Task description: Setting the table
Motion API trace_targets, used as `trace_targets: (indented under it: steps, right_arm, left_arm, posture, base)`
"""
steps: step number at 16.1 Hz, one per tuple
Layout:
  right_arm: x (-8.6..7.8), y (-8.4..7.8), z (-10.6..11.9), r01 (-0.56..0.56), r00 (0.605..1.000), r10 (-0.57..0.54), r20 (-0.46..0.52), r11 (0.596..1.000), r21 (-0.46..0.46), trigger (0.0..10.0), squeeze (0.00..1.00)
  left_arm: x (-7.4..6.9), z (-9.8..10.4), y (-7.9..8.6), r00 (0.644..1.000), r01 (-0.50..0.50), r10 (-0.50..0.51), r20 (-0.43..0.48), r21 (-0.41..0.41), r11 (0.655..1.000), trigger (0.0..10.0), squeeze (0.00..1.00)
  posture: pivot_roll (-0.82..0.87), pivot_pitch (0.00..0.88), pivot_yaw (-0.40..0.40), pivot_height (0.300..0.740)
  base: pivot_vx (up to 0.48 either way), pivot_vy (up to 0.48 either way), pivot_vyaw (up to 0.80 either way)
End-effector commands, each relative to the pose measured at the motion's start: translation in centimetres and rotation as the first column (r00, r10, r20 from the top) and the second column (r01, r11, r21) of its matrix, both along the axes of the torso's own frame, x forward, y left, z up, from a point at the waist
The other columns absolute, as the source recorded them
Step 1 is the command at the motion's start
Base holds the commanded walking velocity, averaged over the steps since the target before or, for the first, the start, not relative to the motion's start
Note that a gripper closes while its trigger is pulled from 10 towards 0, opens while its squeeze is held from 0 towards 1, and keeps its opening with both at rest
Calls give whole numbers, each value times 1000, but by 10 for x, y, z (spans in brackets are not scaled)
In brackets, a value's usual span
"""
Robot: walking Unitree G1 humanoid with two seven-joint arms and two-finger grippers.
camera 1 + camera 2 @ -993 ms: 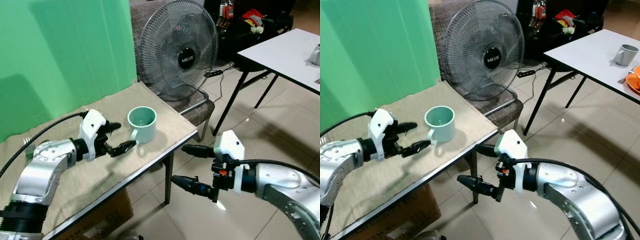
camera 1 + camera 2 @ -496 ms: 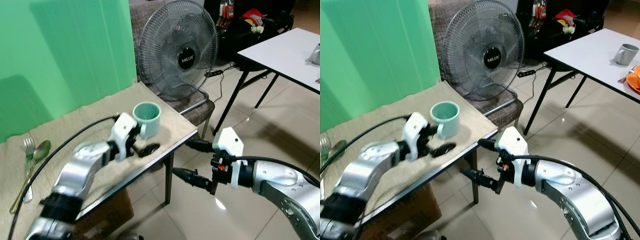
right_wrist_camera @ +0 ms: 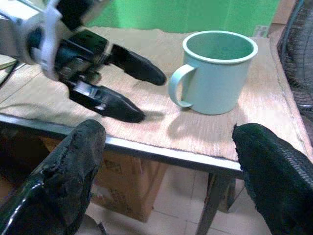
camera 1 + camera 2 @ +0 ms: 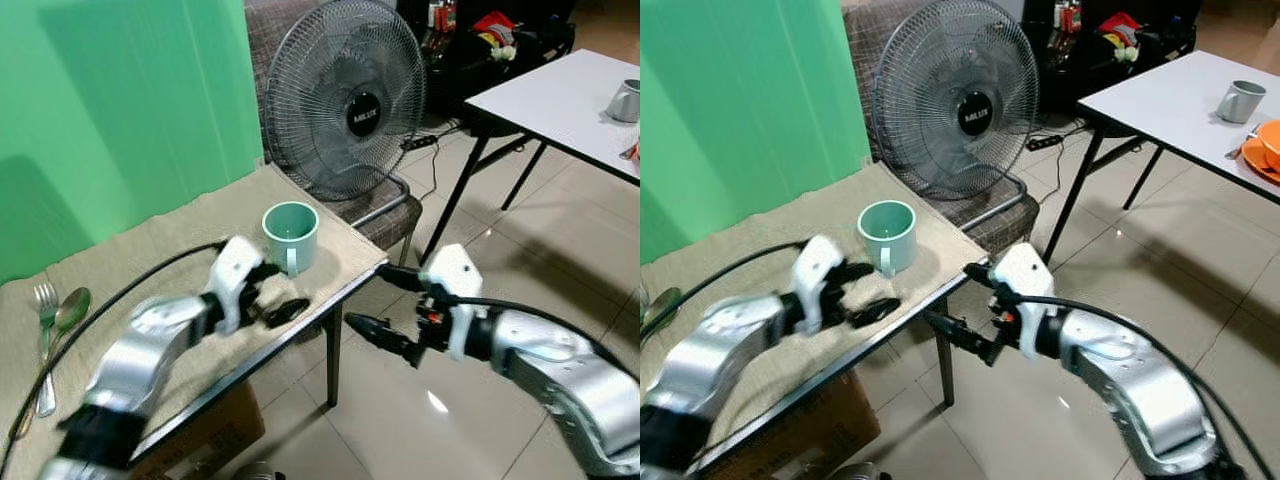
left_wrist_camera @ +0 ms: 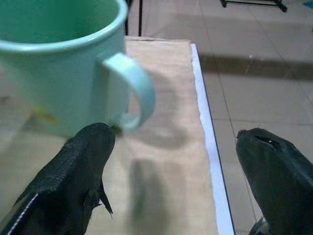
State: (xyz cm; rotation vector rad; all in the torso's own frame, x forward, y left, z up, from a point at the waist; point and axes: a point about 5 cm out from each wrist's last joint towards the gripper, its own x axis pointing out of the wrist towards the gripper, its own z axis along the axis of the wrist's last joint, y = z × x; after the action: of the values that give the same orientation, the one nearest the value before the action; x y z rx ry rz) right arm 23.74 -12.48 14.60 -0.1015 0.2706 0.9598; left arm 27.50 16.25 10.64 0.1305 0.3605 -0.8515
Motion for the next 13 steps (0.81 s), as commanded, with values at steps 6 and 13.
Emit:
trace_targets:
  steps: [6,13]
  right_arm:
    - [26,37,-16,122,992,-119,-31,987,101,10000,1000]
    - [60,74,-41,350,934,-343,-98,934,67,10000,1000]
  left_arm:
    - [-22,24,31,997,-49,48,61,14,999,10000,0]
    - [-74,45,48,995,-65,58,83,80,995,10000,0]
  posture:
    - [88,0,10,740]
    - [165,0,-15,740]
  base:
    - [0,0,0]
    - [0,0,0]
